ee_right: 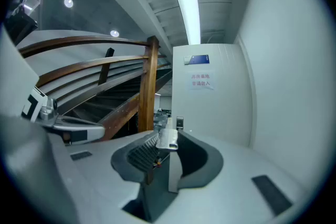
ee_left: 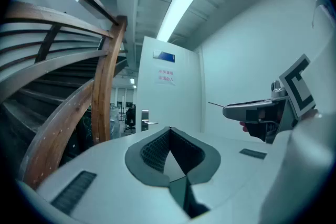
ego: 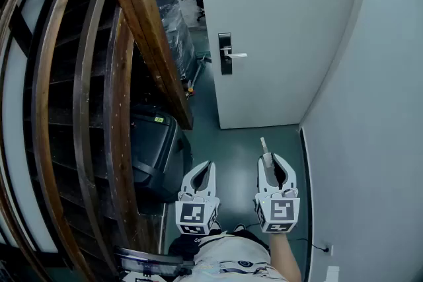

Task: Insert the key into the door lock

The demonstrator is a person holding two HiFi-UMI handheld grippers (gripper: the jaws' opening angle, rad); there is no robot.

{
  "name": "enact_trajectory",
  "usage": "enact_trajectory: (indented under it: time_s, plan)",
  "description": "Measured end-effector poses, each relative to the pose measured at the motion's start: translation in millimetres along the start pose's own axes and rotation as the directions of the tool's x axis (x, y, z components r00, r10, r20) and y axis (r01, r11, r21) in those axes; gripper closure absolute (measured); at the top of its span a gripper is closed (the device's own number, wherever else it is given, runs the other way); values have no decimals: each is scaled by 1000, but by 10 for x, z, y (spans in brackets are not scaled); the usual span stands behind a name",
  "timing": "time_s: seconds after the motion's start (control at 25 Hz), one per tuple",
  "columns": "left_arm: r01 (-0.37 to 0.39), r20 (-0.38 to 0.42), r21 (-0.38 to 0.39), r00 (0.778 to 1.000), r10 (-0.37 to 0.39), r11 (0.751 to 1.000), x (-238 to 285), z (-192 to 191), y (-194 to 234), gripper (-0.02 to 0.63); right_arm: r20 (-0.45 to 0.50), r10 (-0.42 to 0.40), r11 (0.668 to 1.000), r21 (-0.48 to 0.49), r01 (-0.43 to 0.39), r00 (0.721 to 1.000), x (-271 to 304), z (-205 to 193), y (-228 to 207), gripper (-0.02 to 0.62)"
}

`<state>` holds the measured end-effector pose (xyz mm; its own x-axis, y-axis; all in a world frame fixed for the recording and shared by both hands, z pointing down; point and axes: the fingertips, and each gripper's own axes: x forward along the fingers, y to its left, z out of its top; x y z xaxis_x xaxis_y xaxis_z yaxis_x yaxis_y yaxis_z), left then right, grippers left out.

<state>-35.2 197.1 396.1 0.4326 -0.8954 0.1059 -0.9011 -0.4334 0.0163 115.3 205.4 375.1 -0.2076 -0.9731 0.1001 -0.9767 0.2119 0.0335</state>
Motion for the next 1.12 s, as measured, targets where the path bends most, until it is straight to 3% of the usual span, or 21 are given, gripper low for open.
enact_trajectory:
  time_s: [0.48,1.12]
  plan:
    - [-16,-3,-4,1000,16,1000,33,-39,-99,601,4,32,999,2,-32,999,-16,-56,-60,477]
    - [-82,-46,-35,996,81,996,278,-289,-179,601,-2,169,984,62,-169,986,115,-273,-56,477]
